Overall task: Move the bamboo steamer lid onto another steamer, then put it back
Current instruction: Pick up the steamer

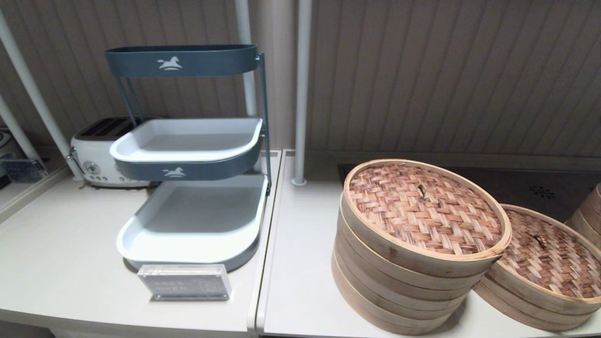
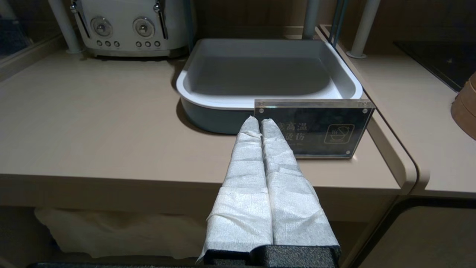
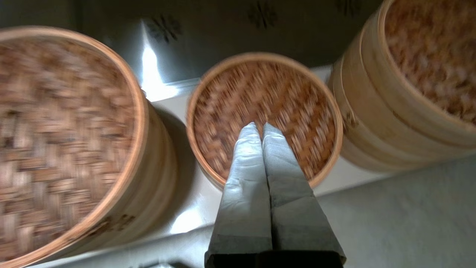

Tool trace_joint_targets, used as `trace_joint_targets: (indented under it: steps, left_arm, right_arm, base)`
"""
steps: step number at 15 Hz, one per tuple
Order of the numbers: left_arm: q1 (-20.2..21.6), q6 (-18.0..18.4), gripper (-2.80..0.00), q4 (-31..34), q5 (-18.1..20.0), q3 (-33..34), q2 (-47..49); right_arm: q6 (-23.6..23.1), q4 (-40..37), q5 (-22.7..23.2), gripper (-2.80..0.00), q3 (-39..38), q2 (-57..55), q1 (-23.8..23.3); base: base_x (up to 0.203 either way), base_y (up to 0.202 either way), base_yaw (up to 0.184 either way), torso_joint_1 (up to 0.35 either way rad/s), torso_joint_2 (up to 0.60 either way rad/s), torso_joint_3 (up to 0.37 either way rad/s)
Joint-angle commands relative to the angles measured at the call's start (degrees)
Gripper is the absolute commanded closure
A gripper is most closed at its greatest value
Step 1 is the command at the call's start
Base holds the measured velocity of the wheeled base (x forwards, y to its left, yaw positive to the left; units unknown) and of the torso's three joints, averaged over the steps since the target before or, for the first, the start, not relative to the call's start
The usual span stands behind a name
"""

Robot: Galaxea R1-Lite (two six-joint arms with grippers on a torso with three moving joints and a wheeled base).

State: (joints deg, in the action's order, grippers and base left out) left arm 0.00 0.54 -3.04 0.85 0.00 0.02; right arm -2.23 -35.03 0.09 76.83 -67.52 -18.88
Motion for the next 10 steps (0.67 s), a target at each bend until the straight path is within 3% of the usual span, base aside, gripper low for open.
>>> trace_joint_targets:
  steps: [1, 4, 6, 10]
  left_arm:
    - [0.00, -0.01, 0.00, -0.04, 0.03, 1.58, -0.02]
    - [0.00, 0.07, 0.00, -0.04, 0.03, 1.58, -0.02]
    - [0.00, 0.07, 0.00, -0.04, 0.03, 1.58, -0.02]
    - [0.00, 0.01, 0.00, -0.04, 0.03, 1.58, -0.02]
  right_arm:
    - [-0.85, -3.61, 3.48, 0.00, 3.91, -9.03, -6.04]
    - [-1.92, -12.61, 8.61, 0.00, 10.67, -17.38, -11.88]
    - [-4.96, -17.88, 9.56, 0.00, 12.91, -22.19, -12.80]
    - [-8.21, -19.43, 9.23, 0.00, 13.51, -28.40, -13.00]
  base:
    - [0.000, 0.000, 0.000, 0.000, 0.00, 0.000]
    - [0.000, 0.000, 0.000, 0.000, 0.00, 0.000]
    - [0.000, 0.000, 0.000, 0.000, 0.00, 0.000]
    - [0.000, 0.000, 0.000, 0.000, 0.00, 0.000]
